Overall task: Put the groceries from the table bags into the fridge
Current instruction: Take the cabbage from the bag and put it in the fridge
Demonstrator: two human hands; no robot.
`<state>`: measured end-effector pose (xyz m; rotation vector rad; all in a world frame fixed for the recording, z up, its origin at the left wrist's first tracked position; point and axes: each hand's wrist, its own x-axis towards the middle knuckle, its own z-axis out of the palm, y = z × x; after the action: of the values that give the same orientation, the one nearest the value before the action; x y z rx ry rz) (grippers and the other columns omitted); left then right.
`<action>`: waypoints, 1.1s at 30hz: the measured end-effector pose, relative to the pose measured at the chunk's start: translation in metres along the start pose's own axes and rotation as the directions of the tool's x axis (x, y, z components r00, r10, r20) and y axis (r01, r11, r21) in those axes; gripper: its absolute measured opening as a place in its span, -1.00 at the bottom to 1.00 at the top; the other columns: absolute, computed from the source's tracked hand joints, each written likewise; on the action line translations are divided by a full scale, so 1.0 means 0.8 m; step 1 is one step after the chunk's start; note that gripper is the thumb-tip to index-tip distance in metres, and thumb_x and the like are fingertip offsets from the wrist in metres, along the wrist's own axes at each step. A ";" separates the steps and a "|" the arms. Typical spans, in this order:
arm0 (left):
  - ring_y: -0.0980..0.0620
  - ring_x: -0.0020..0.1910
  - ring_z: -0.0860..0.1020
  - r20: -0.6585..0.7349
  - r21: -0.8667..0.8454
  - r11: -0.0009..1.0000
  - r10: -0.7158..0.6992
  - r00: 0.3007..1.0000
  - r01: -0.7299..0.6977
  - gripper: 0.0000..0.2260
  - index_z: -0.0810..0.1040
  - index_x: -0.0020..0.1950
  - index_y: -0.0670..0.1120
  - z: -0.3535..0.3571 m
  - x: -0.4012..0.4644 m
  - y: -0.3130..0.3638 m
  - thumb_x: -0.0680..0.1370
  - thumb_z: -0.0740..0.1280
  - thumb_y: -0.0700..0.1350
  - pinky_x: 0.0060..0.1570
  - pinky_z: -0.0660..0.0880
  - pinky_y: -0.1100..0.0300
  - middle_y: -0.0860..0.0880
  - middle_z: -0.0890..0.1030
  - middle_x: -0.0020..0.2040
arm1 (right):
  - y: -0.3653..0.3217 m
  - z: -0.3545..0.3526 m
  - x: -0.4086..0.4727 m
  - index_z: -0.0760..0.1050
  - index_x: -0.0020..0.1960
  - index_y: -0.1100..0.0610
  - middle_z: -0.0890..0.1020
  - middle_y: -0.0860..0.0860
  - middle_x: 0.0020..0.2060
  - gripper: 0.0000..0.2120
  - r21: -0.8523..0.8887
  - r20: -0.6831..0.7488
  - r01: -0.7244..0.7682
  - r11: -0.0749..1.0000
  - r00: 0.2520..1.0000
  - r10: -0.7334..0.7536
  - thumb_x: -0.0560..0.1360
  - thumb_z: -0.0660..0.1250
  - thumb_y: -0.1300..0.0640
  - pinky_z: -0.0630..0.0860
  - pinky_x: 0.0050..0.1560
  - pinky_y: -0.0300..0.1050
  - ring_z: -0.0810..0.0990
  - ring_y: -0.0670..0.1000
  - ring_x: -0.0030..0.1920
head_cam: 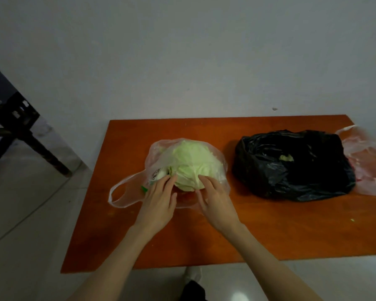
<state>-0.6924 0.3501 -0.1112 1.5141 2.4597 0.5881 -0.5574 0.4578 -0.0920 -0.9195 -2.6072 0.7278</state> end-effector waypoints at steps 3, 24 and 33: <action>-0.05 0.43 0.23 0.063 0.024 0.999 -0.026 0.998 0.025 -0.56 0.14 0.50 -0.06 0.007 0.039 -0.012 0.63 0.09 -0.04 0.37 0.20 0.00 -0.05 0.29 0.43 | 0.015 0.001 0.033 0.14 0.47 0.19 0.33 0.12 0.40 -0.50 0.026 0.014 -0.159 0.987 0.987 0.159 0.61 0.11 0.01 0.34 0.25 -0.10 0.36 0.09 0.34; 0.13 -0.10 0.53 0.200 -0.204 0.976 -0.031 0.979 0.073 -0.80 0.48 -0.01 -0.02 -0.009 0.167 -0.070 0.46 0.40 0.02 -0.12 0.44 0.25 0.12 0.54 -0.04 | 0.086 0.012 0.165 0.31 0.42 0.18 0.32 0.15 0.42 -0.47 -0.042 0.051 -0.101 0.994 0.993 0.103 0.55 -0.04 -0.03 0.10 0.43 -0.11 0.22 0.12 0.45; 0.07 -0.14 0.57 0.156 -0.539 0.820 -0.130 0.979 0.195 -0.92 0.49 -0.13 -0.11 -0.025 0.195 -0.099 0.56 0.26 -0.20 -0.14 0.50 0.32 -0.06 0.59 -0.15 | 0.083 0.016 0.153 0.54 0.13 0.25 0.60 0.12 0.08 -0.74 0.054 -0.205 -0.043 0.998 0.977 0.053 0.49 0.21 0.24 0.48 0.20 0.08 0.53 0.11 0.16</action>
<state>-0.8354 0.4522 -0.1204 1.0582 2.0458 1.0371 -0.6215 0.5767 -0.1272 -0.9905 -2.3842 0.6666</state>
